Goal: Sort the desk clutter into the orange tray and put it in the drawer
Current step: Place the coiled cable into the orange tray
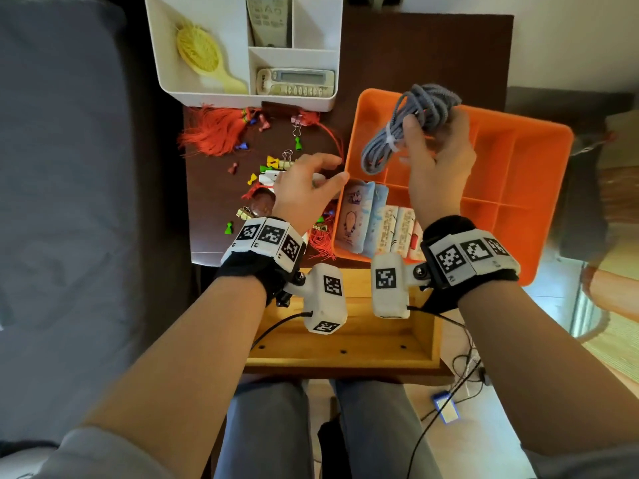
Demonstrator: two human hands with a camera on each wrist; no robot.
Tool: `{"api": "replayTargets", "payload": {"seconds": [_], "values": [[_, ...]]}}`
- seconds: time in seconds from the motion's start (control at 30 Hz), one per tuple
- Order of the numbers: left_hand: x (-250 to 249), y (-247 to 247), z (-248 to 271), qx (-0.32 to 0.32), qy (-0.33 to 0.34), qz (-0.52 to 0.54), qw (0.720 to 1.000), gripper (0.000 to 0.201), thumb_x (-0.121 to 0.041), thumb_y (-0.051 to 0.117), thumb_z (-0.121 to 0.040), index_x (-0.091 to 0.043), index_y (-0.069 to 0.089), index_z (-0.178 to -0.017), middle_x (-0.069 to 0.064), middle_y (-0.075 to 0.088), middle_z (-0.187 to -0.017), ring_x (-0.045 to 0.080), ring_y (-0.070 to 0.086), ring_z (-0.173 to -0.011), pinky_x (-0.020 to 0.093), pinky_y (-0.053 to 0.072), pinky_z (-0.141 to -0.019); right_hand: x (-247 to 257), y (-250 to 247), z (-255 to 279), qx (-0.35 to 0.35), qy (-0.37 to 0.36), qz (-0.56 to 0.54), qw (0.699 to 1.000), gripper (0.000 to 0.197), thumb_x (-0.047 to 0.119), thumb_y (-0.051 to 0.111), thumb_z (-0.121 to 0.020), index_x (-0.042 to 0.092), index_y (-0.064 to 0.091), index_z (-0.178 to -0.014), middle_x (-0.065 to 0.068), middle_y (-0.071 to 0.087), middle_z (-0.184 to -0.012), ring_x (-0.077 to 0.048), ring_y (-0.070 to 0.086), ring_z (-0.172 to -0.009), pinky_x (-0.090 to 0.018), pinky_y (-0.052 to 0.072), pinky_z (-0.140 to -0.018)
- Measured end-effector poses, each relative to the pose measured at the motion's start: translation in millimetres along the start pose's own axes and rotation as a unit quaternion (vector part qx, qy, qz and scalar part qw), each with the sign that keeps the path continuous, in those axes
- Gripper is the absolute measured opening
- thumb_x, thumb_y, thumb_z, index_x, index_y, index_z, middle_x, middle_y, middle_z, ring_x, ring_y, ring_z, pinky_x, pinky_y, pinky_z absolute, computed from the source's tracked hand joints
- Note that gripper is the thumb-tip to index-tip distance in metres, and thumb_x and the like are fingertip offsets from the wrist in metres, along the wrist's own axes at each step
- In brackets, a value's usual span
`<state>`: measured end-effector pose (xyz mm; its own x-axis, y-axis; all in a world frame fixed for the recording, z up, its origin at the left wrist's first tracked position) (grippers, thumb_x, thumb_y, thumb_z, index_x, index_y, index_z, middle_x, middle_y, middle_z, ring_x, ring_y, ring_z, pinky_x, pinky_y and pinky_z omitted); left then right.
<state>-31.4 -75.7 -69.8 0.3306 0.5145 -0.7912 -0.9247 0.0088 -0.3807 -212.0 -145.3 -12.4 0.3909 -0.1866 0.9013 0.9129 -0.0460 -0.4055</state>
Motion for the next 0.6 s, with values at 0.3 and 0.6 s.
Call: {"api": "replayTargets", "payload": {"seconds": [0.3,0.6], "values": [[11.9,14.8,-8.8,0.013,-0.036,-0.007,0.999,0.03,-0.065,0.051,-0.068,-0.049,0.058,-0.093,-0.011,0.066,-0.099,0.011,0.066,-0.089,0.053,0.047,-0.093,-33.0,38.7,-26.1,0.097,0.058,0.096,0.989,0.027,0.046,0.062,-0.077,0.025,0.059,-0.096,0.005,0.069,-0.089,-0.019,0.068,-0.077,-0.046,0.057,-0.073],[1.8,13.1,-13.7,0.012,-0.005,-0.05,0.999,0.046,-0.061,0.045,-0.071,-0.032,0.065,-0.1,-0.01,0.067,-0.102,0.01,0.063,-0.092,0.046,0.047,-0.093,-43.6,47.2,-29.5,0.126,0.071,0.123,0.982,0.03,0.047,0.066,-0.073,0.021,0.058,-0.086,-0.004,0.066,-0.09,-0.023,0.067,-0.079,-0.043,0.058,-0.069]]}}
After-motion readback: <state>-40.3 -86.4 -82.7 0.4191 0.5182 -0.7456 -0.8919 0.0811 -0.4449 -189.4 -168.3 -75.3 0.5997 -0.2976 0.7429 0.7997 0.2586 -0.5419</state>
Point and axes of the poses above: each hand's wrist, its own z-axis away from the middle knuckle, its own y-axis out of the palm, x = y × z, the point moved 10 cm from there along -z, towards the middle knuckle
